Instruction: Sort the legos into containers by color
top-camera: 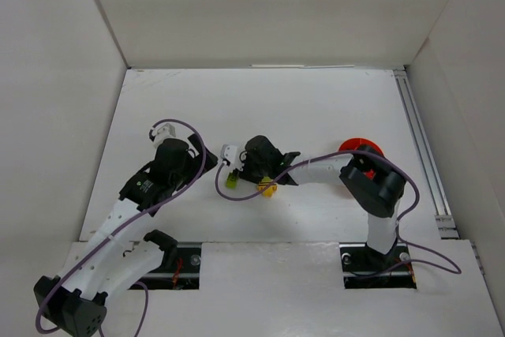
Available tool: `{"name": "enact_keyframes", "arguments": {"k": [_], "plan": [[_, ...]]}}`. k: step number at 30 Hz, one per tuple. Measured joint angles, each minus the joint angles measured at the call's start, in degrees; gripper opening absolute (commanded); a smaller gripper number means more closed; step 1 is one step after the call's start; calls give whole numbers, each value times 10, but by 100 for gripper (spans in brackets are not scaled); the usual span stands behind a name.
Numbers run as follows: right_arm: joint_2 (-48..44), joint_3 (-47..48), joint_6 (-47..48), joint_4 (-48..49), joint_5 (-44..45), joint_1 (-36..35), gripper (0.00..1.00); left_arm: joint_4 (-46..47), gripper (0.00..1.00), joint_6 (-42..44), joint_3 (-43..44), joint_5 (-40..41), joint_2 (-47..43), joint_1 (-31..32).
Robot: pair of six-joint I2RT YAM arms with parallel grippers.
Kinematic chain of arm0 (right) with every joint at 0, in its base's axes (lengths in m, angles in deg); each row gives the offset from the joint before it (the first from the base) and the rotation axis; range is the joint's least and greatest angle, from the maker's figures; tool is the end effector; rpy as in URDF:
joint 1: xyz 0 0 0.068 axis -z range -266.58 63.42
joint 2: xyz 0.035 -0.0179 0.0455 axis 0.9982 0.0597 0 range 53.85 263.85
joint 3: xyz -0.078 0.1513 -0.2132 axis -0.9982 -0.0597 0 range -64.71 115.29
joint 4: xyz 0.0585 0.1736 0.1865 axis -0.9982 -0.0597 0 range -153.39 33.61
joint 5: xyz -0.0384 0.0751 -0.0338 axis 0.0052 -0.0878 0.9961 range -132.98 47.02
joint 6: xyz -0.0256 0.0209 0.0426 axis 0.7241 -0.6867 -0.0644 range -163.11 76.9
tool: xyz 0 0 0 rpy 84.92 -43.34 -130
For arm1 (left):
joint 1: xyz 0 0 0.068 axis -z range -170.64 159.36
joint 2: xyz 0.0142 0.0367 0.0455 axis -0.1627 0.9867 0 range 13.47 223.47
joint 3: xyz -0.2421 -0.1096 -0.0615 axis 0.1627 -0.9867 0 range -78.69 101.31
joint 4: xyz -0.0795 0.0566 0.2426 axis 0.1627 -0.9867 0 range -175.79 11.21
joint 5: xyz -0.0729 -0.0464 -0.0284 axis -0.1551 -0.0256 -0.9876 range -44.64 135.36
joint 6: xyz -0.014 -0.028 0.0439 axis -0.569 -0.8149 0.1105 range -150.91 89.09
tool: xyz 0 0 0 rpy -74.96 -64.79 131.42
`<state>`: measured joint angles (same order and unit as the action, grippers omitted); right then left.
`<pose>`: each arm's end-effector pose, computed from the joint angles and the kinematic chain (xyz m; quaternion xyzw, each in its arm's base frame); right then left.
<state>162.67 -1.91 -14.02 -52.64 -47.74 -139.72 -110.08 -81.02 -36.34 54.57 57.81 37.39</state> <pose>0.2372 0.3213 0.1551 -0.6135 0.6773 0.1214 0.3874 0.1523 -0.0746 0.2896 -0.2054 0.8535 -0.2436 0.4122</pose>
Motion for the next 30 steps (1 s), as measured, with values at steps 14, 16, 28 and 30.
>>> {"name": "enact_keyframes", "arguments": {"k": [14, 16, 28, 30], "plan": [[-56, 2, -69, 13, 22, 26, 28, -2, 100, 0, 0, 8, -2, 0], [-86, 0, -94, 25, 1, 55, 28, -2, 100, 0, 0, 8, -3, 0], [-63, 101, -84, -60, -43, 72, 50, 14, 100, 6, 0, 7, 2, -1], [-26, 126, -73, -104, -34, 56, 54, 15, 100, 10, 0, 5, 2, -2]]}}
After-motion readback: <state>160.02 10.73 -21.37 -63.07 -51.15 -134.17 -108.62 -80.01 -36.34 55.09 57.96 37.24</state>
